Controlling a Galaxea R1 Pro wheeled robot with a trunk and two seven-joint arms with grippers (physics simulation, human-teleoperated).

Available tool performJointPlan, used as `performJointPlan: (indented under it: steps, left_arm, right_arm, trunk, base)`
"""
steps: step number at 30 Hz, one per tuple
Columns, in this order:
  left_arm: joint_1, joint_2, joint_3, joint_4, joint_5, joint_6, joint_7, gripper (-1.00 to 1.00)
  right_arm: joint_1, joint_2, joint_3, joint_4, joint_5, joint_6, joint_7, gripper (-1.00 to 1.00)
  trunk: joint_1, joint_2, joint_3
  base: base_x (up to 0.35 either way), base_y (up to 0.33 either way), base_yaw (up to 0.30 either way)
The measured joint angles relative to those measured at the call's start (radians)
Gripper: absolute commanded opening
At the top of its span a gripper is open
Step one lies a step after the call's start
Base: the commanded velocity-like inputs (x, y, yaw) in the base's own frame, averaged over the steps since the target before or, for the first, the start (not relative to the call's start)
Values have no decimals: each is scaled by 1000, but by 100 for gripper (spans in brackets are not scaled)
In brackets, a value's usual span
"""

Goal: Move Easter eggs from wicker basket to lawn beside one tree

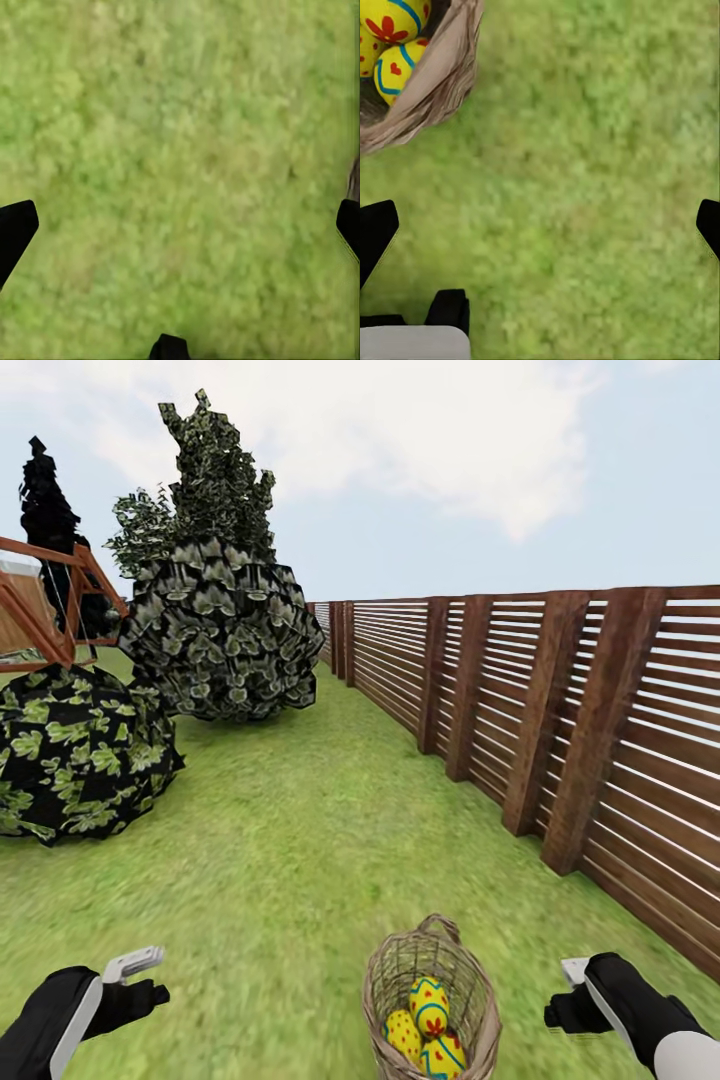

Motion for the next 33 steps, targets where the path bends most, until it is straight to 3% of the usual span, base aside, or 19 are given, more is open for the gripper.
performJointPlan:
  steps: [9,17,23,33]
  left_arm:
    - [0,-1,0,0,1,0,0,100]
    - [0,-1,1,-1,2,1,0,100]
    - [0,-1,1,0,3,1,-1,100]
    - [0,-3,0,-1,5,0,-2,100]
  right_arm:
    - [0,4,3,3,2,0,0,100]
    - [0,5,4,5,2,0,0,100]
    - [0,5,4,5,3,-1,0,100]
    - [0,4,-1,4,2,0,0,100]
  trunk:
    - [0,0,0]
    - [0,0,0]
    - [0,0,0]
    - [1,0,0]
  base:
    - [307,10,0]
    - [161,237,0]
    - [109,269,0]
    - [8,27,0]
